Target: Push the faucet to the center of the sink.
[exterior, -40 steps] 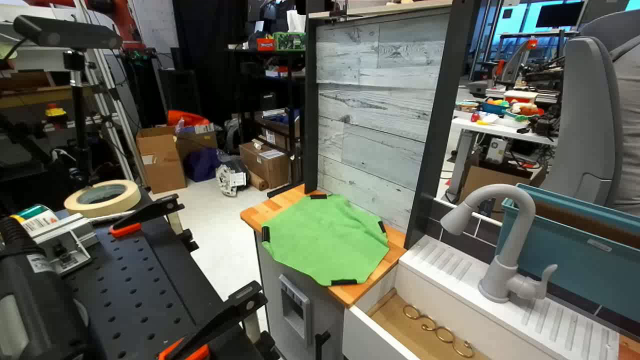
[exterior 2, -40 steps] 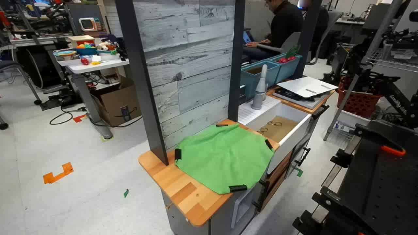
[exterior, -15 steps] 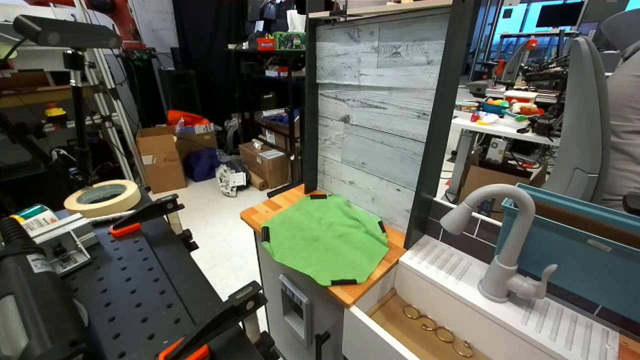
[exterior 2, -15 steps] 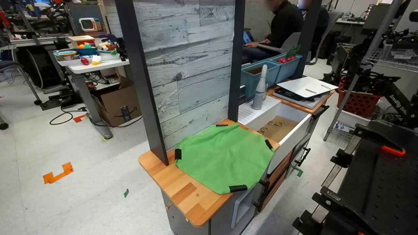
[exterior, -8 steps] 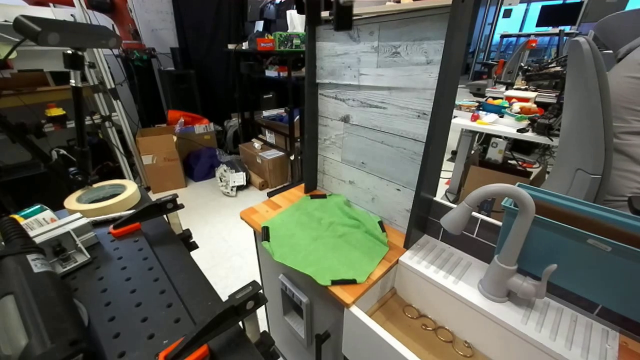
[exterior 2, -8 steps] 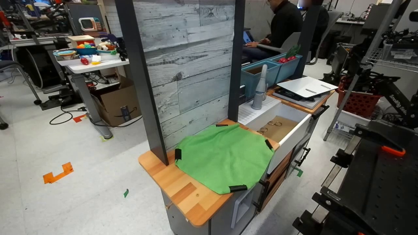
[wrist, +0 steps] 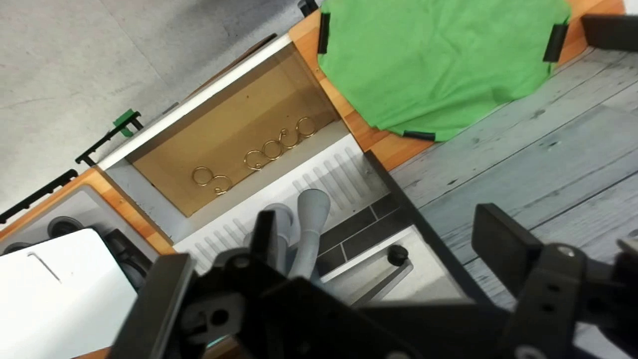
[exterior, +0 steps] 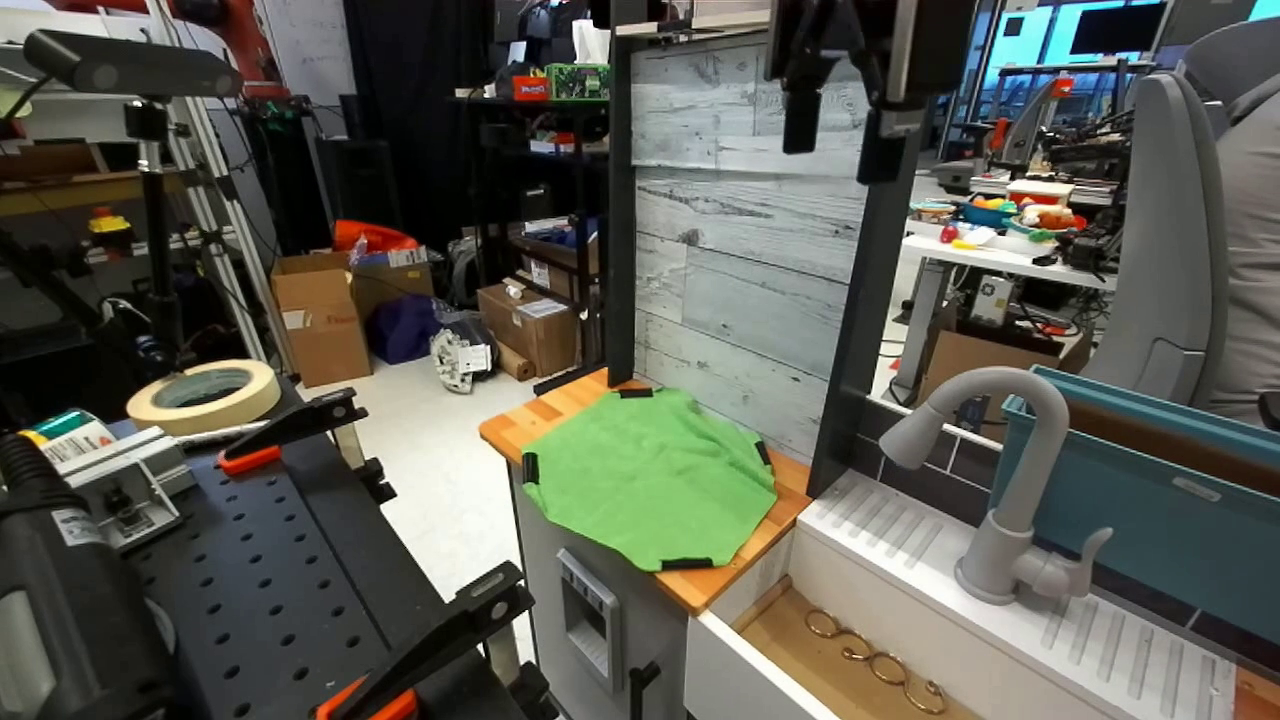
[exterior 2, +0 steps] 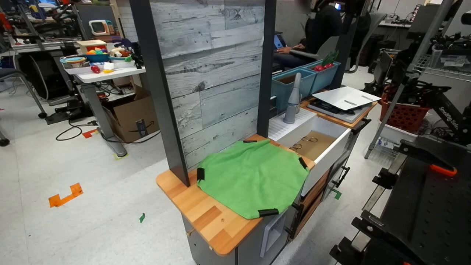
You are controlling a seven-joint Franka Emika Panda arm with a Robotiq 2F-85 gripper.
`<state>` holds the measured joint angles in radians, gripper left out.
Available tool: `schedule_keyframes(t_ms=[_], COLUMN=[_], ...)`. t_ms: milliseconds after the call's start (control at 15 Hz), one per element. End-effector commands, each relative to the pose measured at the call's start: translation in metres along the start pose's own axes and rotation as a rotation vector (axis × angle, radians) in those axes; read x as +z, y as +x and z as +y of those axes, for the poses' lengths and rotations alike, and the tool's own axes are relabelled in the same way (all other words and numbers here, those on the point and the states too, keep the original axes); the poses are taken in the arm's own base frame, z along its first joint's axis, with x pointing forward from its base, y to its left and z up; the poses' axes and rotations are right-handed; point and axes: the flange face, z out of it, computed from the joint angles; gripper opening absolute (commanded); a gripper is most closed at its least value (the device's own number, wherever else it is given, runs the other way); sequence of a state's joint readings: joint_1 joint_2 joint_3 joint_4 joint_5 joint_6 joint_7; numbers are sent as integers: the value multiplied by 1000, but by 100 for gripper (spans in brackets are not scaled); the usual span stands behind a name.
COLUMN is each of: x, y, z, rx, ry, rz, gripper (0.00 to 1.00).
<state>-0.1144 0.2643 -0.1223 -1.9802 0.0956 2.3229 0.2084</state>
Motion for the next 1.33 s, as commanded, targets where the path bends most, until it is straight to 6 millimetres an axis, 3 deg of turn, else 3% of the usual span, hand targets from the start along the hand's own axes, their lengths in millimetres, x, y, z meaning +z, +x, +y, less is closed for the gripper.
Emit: schedule_keyframes(t_ms=[0,467,733,1267], x=[27,100,139,171], y=[27,42,48,76], z=[20,44,43,29], rx=[97,234,293,374], ry=[-20,-48,-58,-53], rz=[82,154,120,127], gripper=[100,100,100,100])
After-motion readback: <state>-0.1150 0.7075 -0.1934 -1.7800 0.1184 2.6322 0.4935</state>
